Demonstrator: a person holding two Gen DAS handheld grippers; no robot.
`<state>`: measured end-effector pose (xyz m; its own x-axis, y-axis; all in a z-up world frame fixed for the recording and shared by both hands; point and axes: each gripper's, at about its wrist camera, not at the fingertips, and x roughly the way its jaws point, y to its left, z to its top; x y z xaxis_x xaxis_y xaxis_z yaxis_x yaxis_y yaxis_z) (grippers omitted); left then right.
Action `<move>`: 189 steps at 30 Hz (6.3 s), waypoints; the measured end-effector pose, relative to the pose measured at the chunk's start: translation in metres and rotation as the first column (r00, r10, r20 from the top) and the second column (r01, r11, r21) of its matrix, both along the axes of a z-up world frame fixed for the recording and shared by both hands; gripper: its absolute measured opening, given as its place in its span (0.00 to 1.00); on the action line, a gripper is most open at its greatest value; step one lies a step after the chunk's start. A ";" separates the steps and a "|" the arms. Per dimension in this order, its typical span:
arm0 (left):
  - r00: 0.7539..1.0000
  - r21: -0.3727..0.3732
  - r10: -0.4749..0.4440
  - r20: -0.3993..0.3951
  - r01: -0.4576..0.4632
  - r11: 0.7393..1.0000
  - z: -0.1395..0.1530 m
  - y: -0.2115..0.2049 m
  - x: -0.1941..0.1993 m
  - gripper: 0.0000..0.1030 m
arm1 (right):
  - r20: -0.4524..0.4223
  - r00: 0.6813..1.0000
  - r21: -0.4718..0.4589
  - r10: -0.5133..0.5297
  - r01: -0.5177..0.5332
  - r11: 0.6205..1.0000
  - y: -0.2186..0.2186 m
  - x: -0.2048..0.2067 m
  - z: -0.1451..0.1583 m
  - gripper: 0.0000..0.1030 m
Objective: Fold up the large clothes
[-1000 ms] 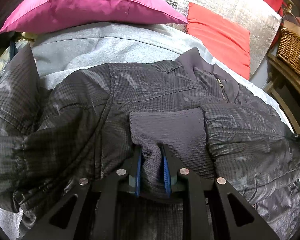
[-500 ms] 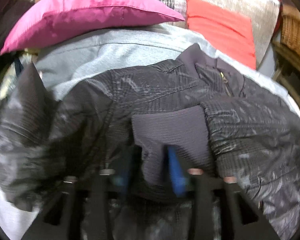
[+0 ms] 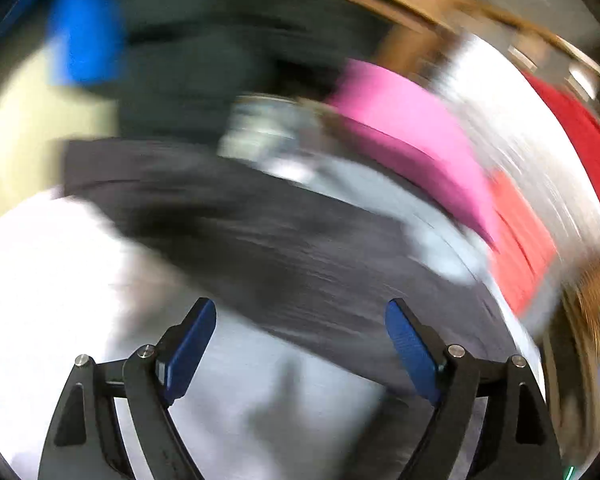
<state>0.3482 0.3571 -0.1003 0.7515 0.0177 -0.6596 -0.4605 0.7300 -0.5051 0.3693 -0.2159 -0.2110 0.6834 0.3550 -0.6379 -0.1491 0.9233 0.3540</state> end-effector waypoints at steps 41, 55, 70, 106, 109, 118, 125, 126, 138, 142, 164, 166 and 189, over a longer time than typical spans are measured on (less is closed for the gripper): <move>0.888 -0.138 -0.426 0.176 0.450 0.882 0.147 -0.313 0.098 0.08 | 0.078 0.991 0.280 -0.108 0.082 0.956 -0.062 -0.043 0.016 0.76; 0.739 -0.169 -0.673 -0.006 0.663 0.729 0.059 -0.406 0.108 0.46 | -0.038 0.979 0.484 -0.202 0.195 0.853 -0.125 -0.044 0.001 0.81; 0.875 -0.187 -0.483 -0.036 0.469 0.863 0.013 -0.236 0.079 0.62 | -0.122 0.986 0.601 -0.110 0.162 0.782 -0.050 0.038 0.015 0.81; 0.874 -0.260 -0.478 -0.089 0.443 0.858 -0.042 -0.234 0.103 0.62 | 0.187 0.956 -0.169 -0.227 0.258 0.951 -0.014 0.077 0.098 0.11; 0.875 -0.299 -0.476 -0.085 0.433 0.850 -0.039 -0.229 0.093 0.62 | 0.132 0.961 -0.160 -0.245 0.264 0.951 -0.021 0.085 0.070 0.11; 0.916 -0.337 -0.391 -0.088 0.342 0.877 -0.045 -0.209 0.100 0.28 | 0.180 0.955 -0.046 -0.237 0.249 0.967 -0.028 0.076 0.094 0.12; 0.906 -0.319 -0.406 -0.115 0.354 0.879 -0.063 -0.214 0.106 0.11 | 0.273 0.935 -0.129 -0.227 0.270 0.954 -0.018 0.064 0.106 0.11; 0.896 -0.327 -0.421 -0.140 0.359 0.874 -0.066 -0.216 0.108 0.15 | 0.246 0.940 -0.154 -0.236 0.279 0.948 -0.019 0.069 0.094 0.11; 0.892 -0.225 -0.427 -0.148 0.390 0.893 -0.059 -0.206 0.106 0.26 | 0.145 0.945 -0.049 -0.294 0.304 0.951 -0.040 0.074 0.066 0.12; 0.889 -0.250 -0.432 -0.151 0.388 0.887 -0.063 -0.207 0.107 0.28 | 0.059 0.954 -0.130 -0.293 0.298 0.946 -0.040 0.090 0.043 0.12; 0.861 0.202 -0.480 -0.170 0.507 0.838 -0.006 -0.241 0.130 0.70 | -0.001 1.000 0.331 -0.004 0.004 0.943 -0.034 0.111 0.078 0.72; 0.860 0.222 -0.462 -0.215 0.504 0.835 -0.024 -0.244 0.143 0.70 | -0.044 0.999 0.350 0.012 0.005 0.937 -0.028 0.133 0.062 0.72; 0.821 0.315 -0.554 -0.138 0.567 0.761 -0.004 -0.298 0.127 0.74 | -0.064 0.998 0.272 -0.022 0.039 0.962 0.006 0.182 0.057 0.71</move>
